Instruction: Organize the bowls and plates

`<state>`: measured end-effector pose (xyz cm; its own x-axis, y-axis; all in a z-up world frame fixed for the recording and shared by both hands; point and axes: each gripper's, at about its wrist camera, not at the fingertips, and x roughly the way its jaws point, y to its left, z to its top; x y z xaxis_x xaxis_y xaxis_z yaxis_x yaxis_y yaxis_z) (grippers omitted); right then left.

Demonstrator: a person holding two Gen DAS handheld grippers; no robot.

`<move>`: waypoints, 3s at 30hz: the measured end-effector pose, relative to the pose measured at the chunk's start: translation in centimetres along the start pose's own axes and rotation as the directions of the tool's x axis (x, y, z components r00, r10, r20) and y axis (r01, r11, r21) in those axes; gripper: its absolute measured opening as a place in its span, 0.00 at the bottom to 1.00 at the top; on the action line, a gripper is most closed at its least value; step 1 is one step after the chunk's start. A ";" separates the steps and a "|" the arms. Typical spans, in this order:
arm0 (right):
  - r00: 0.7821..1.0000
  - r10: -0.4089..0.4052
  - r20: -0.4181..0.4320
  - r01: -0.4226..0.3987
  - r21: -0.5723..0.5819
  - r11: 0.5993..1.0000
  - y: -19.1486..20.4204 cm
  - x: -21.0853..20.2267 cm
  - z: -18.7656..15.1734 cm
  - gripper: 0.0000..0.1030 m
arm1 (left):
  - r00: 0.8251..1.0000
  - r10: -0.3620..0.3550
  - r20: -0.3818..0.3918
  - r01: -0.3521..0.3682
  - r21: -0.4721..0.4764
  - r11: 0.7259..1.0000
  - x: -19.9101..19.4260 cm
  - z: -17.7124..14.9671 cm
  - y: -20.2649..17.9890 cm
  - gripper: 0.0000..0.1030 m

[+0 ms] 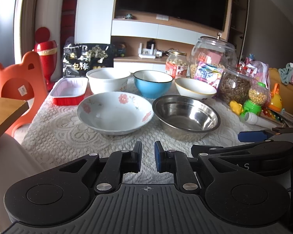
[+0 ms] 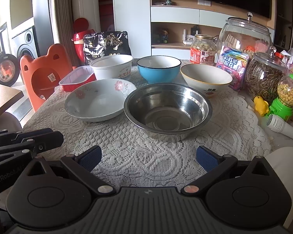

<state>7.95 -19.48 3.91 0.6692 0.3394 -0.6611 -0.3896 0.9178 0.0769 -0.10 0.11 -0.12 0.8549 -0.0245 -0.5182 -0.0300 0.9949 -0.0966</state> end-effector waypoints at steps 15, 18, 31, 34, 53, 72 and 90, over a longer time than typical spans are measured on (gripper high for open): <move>1.000 0.001 0.002 -0.001 0.004 1.000 -0.1 -0.1 0.0 1.00 | 1.000 0.003 -0.002 -0.003 -0.003 1.000 0.0 0.0 0.0 0.16; 1.000 0.002 0.000 -0.002 0.005 1.000 -0.1 -0.1 0.0 1.00 | 1.000 0.004 -0.004 -0.004 -0.004 1.000 0.0 0.0 0.1 0.16; 1.000 0.005 -0.009 -0.005 0.011 1.000 -0.2 0.0 0.0 1.00 | 1.000 0.009 -0.010 -0.009 -0.010 1.000 0.1 0.0 0.2 0.16; 1.000 0.005 -0.009 -0.005 0.010 1.000 -0.2 0.0 0.0 1.00 | 1.000 0.009 -0.010 -0.009 -0.010 1.000 0.1 0.0 0.2 0.16; 1.000 0.005 -0.009 -0.005 0.011 1.000 -0.2 0.0 0.1 1.00 | 1.000 0.008 -0.010 -0.008 -0.010 1.000 0.2 0.0 0.2 0.16; 0.999 0.037 0.005 -0.037 0.054 0.998 -2.4 1.5 2.5 1.00 | 0.995 -0.048 -0.087 0.044 -0.050 0.998 3.4 1.8 0.8 0.16; 0.972 0.089 -0.216 -0.008 0.352 0.936 -11.6 14.2 7.3 1.00 | 0.975 -0.116 -0.188 0.087 -0.157 0.984 13.1 9.5 5.2 0.18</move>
<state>26.61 -23.80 -0.93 0.4794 0.3672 -0.7971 -0.1474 0.9290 0.3394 15.89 5.86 0.70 0.7398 -0.1582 -0.6540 -0.0360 0.9613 -0.2733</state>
